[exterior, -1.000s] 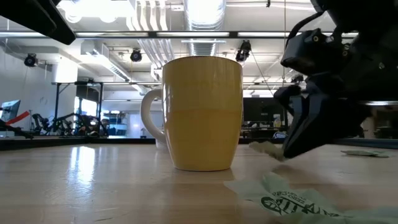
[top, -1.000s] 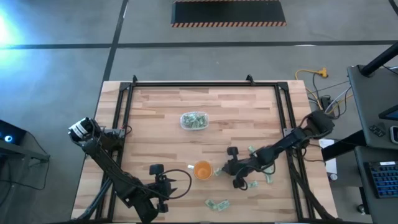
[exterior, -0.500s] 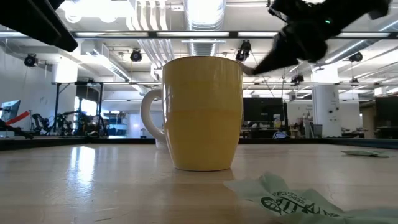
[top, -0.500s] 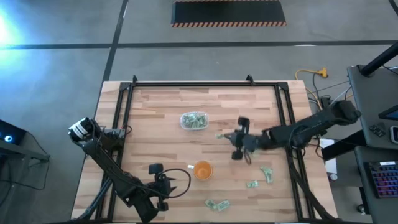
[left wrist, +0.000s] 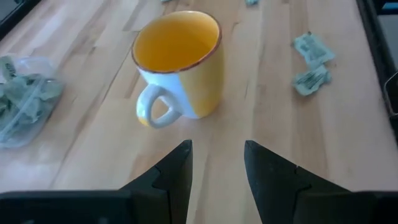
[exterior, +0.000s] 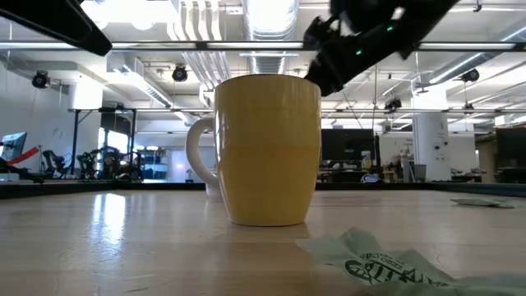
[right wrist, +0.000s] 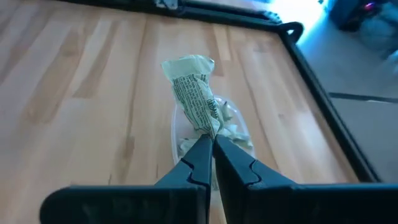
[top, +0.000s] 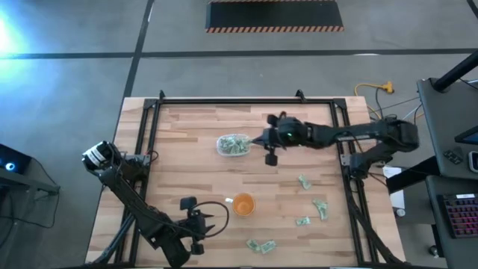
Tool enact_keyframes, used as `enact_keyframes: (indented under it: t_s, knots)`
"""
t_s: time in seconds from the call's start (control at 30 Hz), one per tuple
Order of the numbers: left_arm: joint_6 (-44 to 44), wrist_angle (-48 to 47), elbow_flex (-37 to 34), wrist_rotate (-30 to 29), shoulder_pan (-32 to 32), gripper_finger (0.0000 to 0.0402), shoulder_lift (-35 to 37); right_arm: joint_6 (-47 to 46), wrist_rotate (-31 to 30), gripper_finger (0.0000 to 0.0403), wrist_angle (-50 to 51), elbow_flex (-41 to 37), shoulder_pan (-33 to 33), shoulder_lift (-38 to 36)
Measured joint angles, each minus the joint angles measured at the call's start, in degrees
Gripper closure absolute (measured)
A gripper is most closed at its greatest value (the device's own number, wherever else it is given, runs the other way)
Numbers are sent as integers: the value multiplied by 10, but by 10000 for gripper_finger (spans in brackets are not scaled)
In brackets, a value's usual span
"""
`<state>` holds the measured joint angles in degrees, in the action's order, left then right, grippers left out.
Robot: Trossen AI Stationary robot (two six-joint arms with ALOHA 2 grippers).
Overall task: Pick and place Stevia / Truvia into bins
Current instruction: Put the stevia packet into the transparent bin
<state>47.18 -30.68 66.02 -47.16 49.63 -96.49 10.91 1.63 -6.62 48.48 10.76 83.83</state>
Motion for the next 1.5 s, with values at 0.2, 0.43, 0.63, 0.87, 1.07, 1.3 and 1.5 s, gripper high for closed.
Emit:
enact_keyframes:
  t_s: [0.2,0.43,0.63,0.87,1.07,1.3,1.5]
  knots:
    - [1,38,0,0,0,272,-7,17,13,394,62,113,28,121]
    - [-10,106,0,2,0,272,-31,15,14,394,202,233,56,216]
    - [-95,185,0,13,-6,272,-69,38,31,382,238,263,66,249]
    - [-148,252,0,38,-14,272,-91,44,62,304,238,263,68,245]
    - [-213,330,0,113,-37,272,-101,48,76,251,299,263,68,211]
    - [-281,392,0,206,-75,272,-136,56,136,230,362,255,64,131]
    - [-322,398,10,226,-99,272,-158,58,137,233,367,222,58,35]
